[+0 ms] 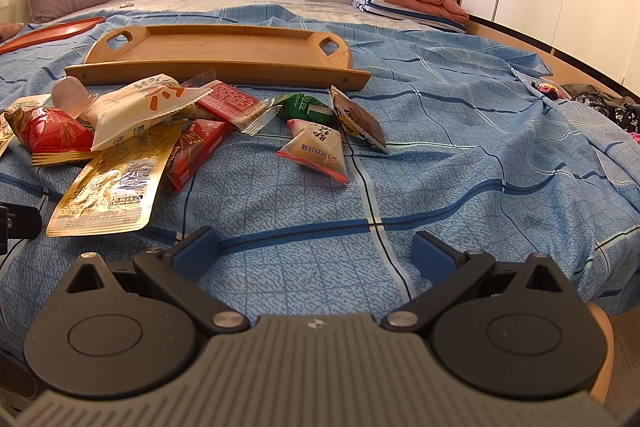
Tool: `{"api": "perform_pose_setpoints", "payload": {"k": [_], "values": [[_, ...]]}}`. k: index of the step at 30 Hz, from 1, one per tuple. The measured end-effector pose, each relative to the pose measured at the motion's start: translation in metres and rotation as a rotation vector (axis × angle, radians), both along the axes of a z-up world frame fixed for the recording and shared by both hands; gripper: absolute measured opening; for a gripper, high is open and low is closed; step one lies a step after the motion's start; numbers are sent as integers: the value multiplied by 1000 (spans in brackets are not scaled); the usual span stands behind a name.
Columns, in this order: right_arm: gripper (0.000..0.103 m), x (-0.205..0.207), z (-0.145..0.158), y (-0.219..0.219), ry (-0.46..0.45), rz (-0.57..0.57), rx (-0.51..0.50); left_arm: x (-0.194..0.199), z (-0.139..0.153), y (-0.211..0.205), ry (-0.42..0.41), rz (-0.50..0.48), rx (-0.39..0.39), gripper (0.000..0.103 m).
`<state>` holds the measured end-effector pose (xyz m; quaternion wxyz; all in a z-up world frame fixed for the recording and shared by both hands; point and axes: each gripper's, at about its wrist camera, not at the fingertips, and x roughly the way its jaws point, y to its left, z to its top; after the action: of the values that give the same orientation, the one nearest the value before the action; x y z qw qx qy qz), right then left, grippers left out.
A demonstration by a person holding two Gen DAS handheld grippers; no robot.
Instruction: Organize snacks
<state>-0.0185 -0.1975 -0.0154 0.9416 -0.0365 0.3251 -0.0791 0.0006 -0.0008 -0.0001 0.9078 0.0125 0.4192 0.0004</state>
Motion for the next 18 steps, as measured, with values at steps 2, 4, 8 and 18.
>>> {"api": "perform_pose_setpoints", "payload": {"k": [2,4,8,18], "values": [[103,0,0,1,0,0,0,0,0,0,0,0,0,103],[103,1,-1,1,0,0,0,0,0,0,0,0,0,103],[103,-1,-2,0,-10,8,-8,0,0,0,-2,0,1,103],[103,-2,0,0,-15,13,-6,-2,0,1,-18,1,11,103]]}}
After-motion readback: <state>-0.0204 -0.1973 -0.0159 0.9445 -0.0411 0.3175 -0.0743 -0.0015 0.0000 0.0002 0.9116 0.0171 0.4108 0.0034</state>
